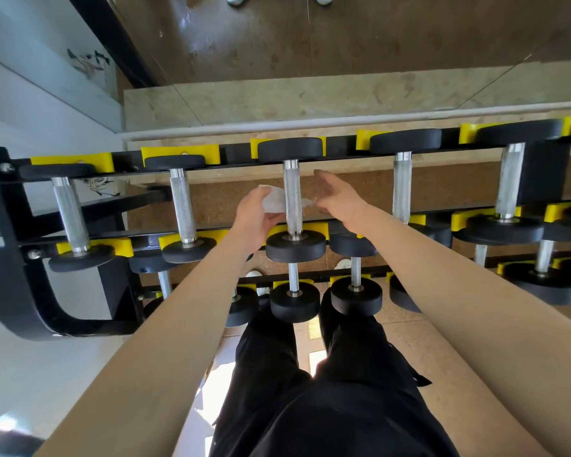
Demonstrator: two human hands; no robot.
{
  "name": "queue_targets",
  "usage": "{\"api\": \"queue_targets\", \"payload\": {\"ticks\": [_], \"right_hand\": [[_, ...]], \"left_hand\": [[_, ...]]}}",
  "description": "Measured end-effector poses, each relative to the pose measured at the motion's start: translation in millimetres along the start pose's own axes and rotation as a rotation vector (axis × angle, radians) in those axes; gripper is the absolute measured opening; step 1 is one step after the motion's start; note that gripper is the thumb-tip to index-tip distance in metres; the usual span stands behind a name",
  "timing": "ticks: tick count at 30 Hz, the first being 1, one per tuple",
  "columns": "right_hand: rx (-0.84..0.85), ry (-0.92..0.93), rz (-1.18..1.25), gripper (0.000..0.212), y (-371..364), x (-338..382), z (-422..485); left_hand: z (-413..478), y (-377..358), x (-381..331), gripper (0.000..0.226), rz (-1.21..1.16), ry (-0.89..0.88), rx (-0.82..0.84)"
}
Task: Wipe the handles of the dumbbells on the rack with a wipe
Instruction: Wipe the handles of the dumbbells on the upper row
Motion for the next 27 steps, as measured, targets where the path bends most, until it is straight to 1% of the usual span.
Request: {"api": "queue_targets", "payload": {"ticks": [1, 2, 3, 4, 6, 7, 8, 9, 11, 13, 15, 16, 17, 19, 22, 24, 27], "right_hand": [[0.043, 0.006, -0.054, 0.082, -5, 3, 2], [0.075, 0.003, -0.122, 0.085, -10, 4, 4], [0.084, -0.001, -0.190, 0.080, -14, 5, 6], [0.069, 0.001, -0.257, 0.068, -14, 6, 7], [0.011, 0.035, -0.359, 0.029, -11, 10, 7], [-0.010, 0.056, -0.378, 0.014, -9, 11, 7], [-0.017, 0.069, -0.372, 0.006, -7, 11, 6], [-0.022, 0.073, -0.350, 0.006, -4, 10, 5], [-0.020, 0.064, -0.327, 0.012, -2, 9, 1], [0.002, 0.072, -0.412, 0.015, -5, 11, -3], [0.033, 0.087, -0.547, 0.024, -11, 15, -6], [0.045, 0.091, -0.617, 0.029, -12, 15, -8], [0.062, 0.092, -0.688, 0.031, -12, 13, -9], [0.108, 0.071, -0.807, 0.034, -7, 6, -14], [0.138, 0.022, -0.908, 0.038, 10, -5, -23], [0.153, 0.033, -0.884, 0.036, 11, -3, -26], [0.185, 0.062, -0.736, 0.030, -7, 8, -26]], "left_hand": [[2, -7, 5, 0.020, -0.025, 0.021, -0.001], [2, -12, 7, 0.017, -0.019, 0.025, -0.006], [2, -16, 8, 0.016, 0.004, 0.020, -0.009], [3, -18, 8, 0.015, 0.038, 0.009, -0.015], [4, -16, 4, 0.013, 0.110, -0.023, -0.038], [4, -13, 1, 0.013, 0.153, -0.050, -0.046], [4, -8, -3, 0.014, 0.202, -0.081, -0.053], [3, -2, -7, 0.015, 0.269, -0.115, -0.060], [2, 14, -19, 0.019, 0.535, -0.227, -0.054], [-2, 29, -30, 0.023, 0.862, -0.367, -0.035], [-5, 40, -35, 0.017, 1.036, -0.434, -0.046], [-6, 41, -34, 0.016, 1.088, -0.442, -0.050], [-7, 39, -33, 0.021, 1.141, -0.453, -0.048], [-9, 27, -24, 0.029, 1.244, -0.447, 0.010], [-10, 12, -5, 0.014, 1.323, -0.390, 0.120], [-14, 13, -7, 0.019, 1.348, -0.386, 0.114], [-13, 33, -24, 0.021, 1.338, -0.347, 0.076]]}}
Point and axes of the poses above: each hand's wrist, its own z-axis towards the middle knuckle, its own y-axis out of the back of the hand, x = y × z, the point moved 6 cm from there along z, towards the middle knuckle, and after that the axes turned 11 degrees about -z, right-handed, at the moved point
